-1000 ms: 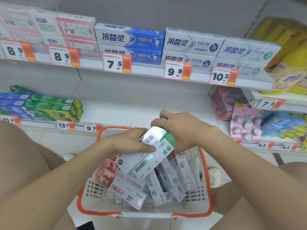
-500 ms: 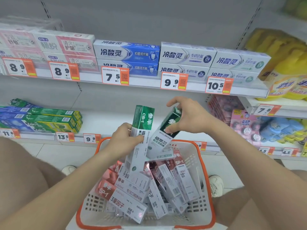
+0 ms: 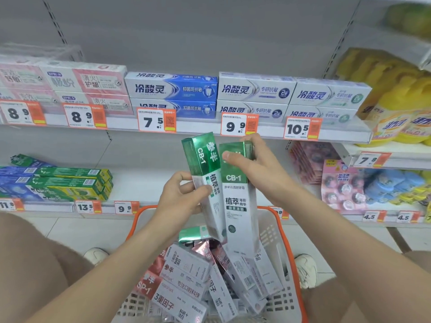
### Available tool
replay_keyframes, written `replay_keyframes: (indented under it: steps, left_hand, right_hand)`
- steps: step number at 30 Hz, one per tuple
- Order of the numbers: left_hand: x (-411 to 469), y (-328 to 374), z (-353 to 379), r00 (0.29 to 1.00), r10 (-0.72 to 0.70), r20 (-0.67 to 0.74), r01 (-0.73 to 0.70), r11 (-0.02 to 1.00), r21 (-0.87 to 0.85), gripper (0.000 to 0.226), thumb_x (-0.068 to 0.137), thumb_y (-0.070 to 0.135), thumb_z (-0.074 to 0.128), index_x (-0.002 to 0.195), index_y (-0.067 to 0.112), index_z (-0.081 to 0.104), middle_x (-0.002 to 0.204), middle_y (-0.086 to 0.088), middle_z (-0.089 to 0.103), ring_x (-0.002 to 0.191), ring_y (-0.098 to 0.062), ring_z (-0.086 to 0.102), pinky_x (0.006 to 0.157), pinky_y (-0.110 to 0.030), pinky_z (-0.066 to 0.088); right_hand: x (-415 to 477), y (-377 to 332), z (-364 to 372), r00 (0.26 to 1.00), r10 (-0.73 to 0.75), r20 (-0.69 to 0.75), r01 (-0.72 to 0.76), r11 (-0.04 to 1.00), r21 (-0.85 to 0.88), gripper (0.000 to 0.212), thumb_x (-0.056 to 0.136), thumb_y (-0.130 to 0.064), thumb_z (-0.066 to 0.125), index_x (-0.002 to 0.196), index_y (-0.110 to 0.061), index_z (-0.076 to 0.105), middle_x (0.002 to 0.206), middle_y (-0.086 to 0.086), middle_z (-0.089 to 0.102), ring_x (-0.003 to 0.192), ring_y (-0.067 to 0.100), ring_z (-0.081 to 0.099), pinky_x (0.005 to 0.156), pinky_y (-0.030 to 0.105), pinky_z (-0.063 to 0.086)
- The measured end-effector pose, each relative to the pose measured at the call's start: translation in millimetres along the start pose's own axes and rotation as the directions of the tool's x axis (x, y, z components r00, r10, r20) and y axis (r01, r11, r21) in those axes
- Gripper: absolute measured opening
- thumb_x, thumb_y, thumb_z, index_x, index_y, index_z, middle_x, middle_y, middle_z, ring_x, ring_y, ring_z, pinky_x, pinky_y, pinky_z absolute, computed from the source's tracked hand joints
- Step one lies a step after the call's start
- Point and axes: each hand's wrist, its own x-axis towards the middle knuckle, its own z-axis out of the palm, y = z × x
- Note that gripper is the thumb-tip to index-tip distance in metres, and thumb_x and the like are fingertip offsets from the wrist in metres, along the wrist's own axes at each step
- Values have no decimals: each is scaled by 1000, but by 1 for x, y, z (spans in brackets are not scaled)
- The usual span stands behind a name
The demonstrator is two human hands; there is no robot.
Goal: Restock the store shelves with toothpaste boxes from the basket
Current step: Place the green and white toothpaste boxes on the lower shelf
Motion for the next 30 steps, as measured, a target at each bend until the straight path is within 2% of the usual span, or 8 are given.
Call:
replay_keyframes:
  steps: [6,9,12,17,21,24,27,30]
  left_hand:
    - [-5,3,6,997,41,62,-45,997,57,32,95,19,76,119,10,56,103,-1,81,91,-21,78,70,-32,61]
    - [-5,-4,10,998,40,55,-44,996,84,32,93,21,79,116,12,59,104,0,80,92,-23,78,73,-36,62]
    - [-4,-11,13,999,33,38,-36,995,89,35,90,24,82,114,14,58,107,2,79,92,-22,78,81,-46,62]
    - [-3,-14,15,1000,-6,21,5,1000,30,38,90,22,82,118,19,57,112,5,77,91,-17,78,71,-32,59]
    - [-4,-16,13,996,-42,77,39,999,38,65,74,31,93,126,30,55,115,7,76,99,-15,77,86,-43,62]
    - [-5,-16,16,996,-51,72,45,996,75,87,54,49,100,126,37,54,121,7,71,103,-13,75,90,-43,62]
    - [-6,-15,21,999,-47,11,47,998,38,80,54,46,98,122,36,57,117,4,74,102,-16,76,90,-46,62]
    - [-9,-9,24,998,-61,-18,60,997,-43,61,72,30,93,122,27,59,108,-2,78,94,-19,78,85,-46,63]
  right_hand:
    - [-1,3,0,982,73,-175,-88,993,-79,53,88,-41,80,124,-30,42,111,-8,67,101,9,67,79,30,53]
    - [-1,6,10,980,176,-93,-176,984,11,64,90,-57,74,132,-26,36,117,-11,60,102,-1,58,84,28,50]
    - [4,12,18,944,327,49,-330,938,107,79,76,-70,73,134,-27,43,130,-1,65,114,17,66,105,46,50]
    - [2,9,21,934,331,135,-347,930,123,71,71,-59,62,130,-21,48,120,13,68,105,30,71,102,58,54]
    - [-3,6,16,923,278,268,-302,952,53,49,95,-44,62,130,-10,59,112,17,76,99,27,74,98,44,54]
    - [-11,4,14,948,184,259,-180,983,-41,33,99,-48,68,115,-20,74,108,-4,80,102,10,75,94,33,55]
    - [-10,7,18,978,173,116,-170,985,-39,53,79,-64,81,115,-27,70,108,-11,77,90,-6,72,78,21,52]
    - [-6,6,14,961,204,186,-211,977,16,58,85,-70,71,124,-27,69,116,-8,77,104,5,72,97,35,54]
